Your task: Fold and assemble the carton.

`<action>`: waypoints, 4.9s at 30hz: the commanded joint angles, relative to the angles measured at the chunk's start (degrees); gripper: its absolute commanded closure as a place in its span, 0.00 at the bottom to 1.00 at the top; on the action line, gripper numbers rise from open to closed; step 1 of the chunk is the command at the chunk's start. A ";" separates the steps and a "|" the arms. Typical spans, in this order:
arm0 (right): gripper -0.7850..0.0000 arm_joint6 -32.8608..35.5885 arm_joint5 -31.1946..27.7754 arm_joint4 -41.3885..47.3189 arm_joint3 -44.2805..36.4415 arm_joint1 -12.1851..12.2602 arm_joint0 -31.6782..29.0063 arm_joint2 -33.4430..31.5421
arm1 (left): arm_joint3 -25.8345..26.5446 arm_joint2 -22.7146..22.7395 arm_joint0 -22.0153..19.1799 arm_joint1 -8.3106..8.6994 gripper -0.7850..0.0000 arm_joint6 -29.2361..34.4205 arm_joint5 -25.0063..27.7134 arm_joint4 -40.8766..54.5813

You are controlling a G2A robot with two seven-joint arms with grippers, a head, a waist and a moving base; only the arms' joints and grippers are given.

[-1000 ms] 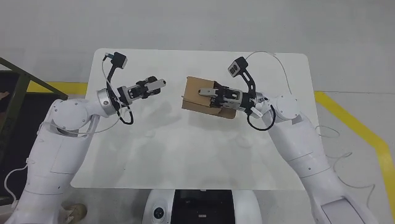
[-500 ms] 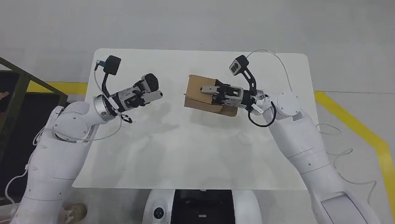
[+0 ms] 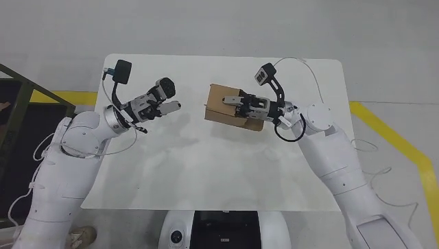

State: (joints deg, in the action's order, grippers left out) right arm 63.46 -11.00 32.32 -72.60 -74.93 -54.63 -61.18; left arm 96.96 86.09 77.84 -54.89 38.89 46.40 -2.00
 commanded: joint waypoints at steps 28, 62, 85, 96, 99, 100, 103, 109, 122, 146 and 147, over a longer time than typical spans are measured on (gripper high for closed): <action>1.00 7.36 0.47 3.19 6.37 -0.49 4.08 2.04 | -1.16 -6.21 -5.46 0.28 0.00 -20.46 10.03 -31.24; 1.00 11.30 -2.09 4.65 12.93 -3.03 10.20 8.25 | -13.12 -23.43 -14.70 1.86 0.00 -62.85 11.61 -74.30; 1.00 11.53 -3.09 4.00 14.89 -3.99 11.93 9.46 | -14.13 -25.19 -16.37 2.44 0.20 -64.89 11.61 -73.60; 1.00 11.66 -3.21 3.49 15.23 -4.15 12.11 9.45 | -14.49 -25.37 -16.36 2.46 0.35 -64.49 11.61 -72.49; 0.85 11.66 -3.21 3.33 15.30 -4.19 12.14 9.47 | -14.53 -25.21 -16.16 2.48 0.36 -64.32 11.61 -72.32; 0.84 11.67 -3.26 3.31 15.30 -4.21 12.15 9.46 | -14.49 -25.17 -16.10 2.48 0.36 -64.26 11.61 -72.29; 0.78 11.68 -3.37 3.25 15.38 -4.25 12.17 9.43 | -14.54 -24.93 -15.86 2.48 0.35 -64.16 11.61 -71.97; 0.58 11.19 -3.69 3.13 15.69 -4.18 12.40 8.77 | -14.57 -24.34 -15.39 2.47 0.35 -63.92 11.55 -71.87; 0.56 7.50 -4.32 -0.18 14.39 -2.51 11.87 3.72 | -14.91 -19.19 -11.82 3.37 0.39 -64.56 10.11 -72.53; 1.00 5.36 3.61 -6.95 2.27 -0.62 4.96 3.65 | -13.81 -12.86 -7.71 4.01 0.38 -64.15 6.89 -70.90; 1.00 5.10 3.71 -6.78 2.28 -0.64 4.81 3.75 | -14.09 -13.30 -7.52 3.92 0.39 -63.98 7.15 -70.64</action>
State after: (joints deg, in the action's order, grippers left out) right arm 68.80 -7.34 25.40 -70.36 -75.56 -49.70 -57.50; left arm 83.09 73.26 70.15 -50.89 -25.30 53.26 -72.83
